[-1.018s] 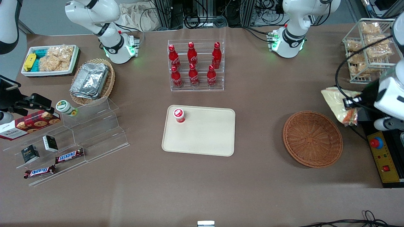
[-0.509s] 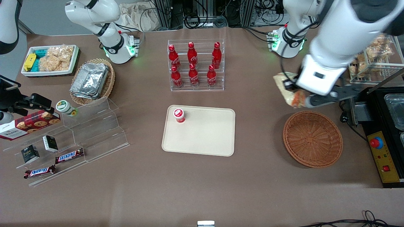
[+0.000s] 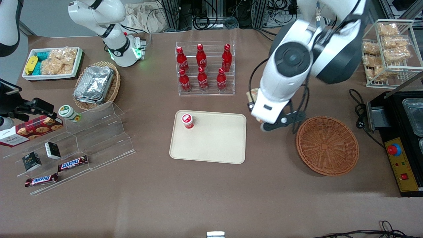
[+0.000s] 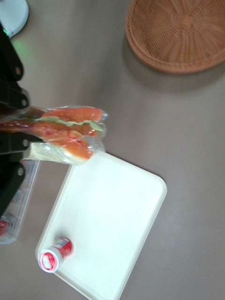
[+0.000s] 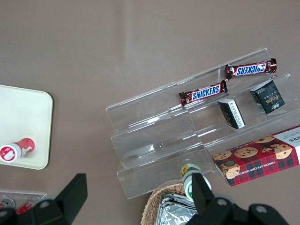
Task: Place sandwich from basket to tray
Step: 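Carry the held sandwich over to the cream tray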
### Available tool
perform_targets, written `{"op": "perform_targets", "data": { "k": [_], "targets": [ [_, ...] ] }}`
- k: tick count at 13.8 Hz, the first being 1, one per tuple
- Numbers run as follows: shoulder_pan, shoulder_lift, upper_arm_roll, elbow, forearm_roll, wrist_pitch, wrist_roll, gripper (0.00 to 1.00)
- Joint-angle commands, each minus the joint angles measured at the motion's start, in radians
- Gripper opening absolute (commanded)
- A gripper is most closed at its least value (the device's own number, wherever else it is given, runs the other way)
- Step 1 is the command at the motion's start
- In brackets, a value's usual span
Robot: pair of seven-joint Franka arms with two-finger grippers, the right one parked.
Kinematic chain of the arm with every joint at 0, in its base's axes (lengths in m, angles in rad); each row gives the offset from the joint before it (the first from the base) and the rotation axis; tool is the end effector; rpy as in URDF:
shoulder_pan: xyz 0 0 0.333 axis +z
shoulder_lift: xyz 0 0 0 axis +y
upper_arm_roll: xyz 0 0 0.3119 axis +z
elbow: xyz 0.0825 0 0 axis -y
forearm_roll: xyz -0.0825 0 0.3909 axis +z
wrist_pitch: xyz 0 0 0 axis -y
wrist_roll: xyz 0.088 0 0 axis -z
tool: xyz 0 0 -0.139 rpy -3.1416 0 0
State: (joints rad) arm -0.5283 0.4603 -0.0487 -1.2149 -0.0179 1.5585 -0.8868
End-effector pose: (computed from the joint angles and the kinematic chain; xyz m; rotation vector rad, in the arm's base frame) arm 0.5728 -0.3682 0.4692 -3.0506 -0.4836 0.1747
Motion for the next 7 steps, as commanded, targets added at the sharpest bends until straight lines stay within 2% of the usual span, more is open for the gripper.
{"op": "perform_targets", "data": {
  "k": [1, 3, 7],
  "targets": [
    [-0.048, 0.096, 0.010, 0.014, -0.010, 0.087, -0.057, 0.05],
    [-0.068, 0.162, 0.010, -0.041, -0.010, 0.185, -0.063, 0.05],
    [-0.081, 0.334, 0.010, -0.048, 0.004, 0.303, -0.066, 0.05]
  ]
}}
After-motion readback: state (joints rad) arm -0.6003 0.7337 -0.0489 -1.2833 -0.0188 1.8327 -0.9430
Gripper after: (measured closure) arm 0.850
